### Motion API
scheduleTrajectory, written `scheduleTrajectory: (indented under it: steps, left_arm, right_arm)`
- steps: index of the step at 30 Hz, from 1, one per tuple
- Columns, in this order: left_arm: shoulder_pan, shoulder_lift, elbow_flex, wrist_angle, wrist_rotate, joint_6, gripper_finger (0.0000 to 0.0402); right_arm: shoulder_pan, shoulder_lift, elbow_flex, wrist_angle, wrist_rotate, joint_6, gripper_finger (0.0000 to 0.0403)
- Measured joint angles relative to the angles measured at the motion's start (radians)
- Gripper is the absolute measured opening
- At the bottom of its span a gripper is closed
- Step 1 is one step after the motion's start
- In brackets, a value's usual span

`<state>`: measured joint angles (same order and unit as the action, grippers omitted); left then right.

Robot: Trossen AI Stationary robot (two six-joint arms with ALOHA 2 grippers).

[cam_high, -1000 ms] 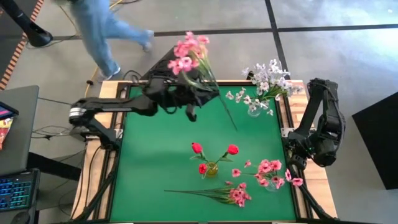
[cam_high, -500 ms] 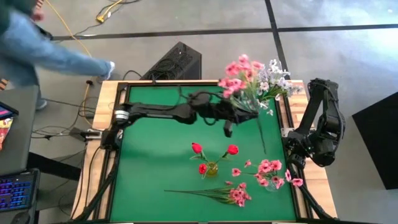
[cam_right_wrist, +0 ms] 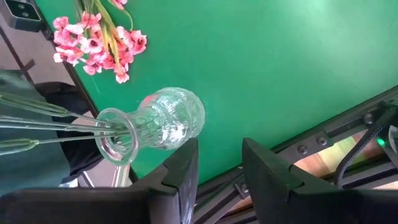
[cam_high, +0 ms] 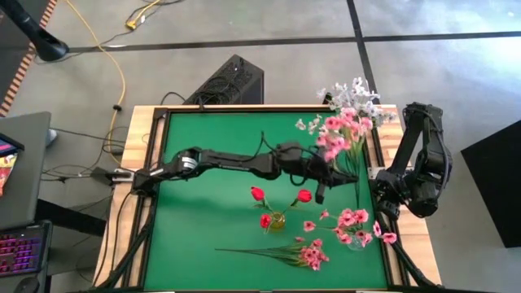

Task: Sort flowers into vase by color
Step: Put the left pink flowers into the bottom transparent vase

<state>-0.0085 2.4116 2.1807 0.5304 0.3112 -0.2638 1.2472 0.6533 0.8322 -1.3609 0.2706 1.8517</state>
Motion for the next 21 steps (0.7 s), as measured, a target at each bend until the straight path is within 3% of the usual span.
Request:
scheduleTrajectory:
  steps: [3, 13, 21]
  left_arm:
    - [-0.013, 0.000, 0.001, -0.062, -0.061, 0.097, 0.0009]
    - [-0.069, 0.015, 0.001, -0.072, -0.129, 0.137, 0.0009]
    - [-0.091, 0.013, 0.001, -0.100, -0.209, 0.266, 0.0009]
  right_arm:
    - [0.000, 0.000, 0.000, 0.000, 0.001, -0.024, 0.0149]
    - [0.000, 0.000, 0.000, 0.001, 0.001, -0.071, 0.0149]
    - [0.000, 0.000, 0.000, 0.006, 0.001, -0.125, 0.0149]
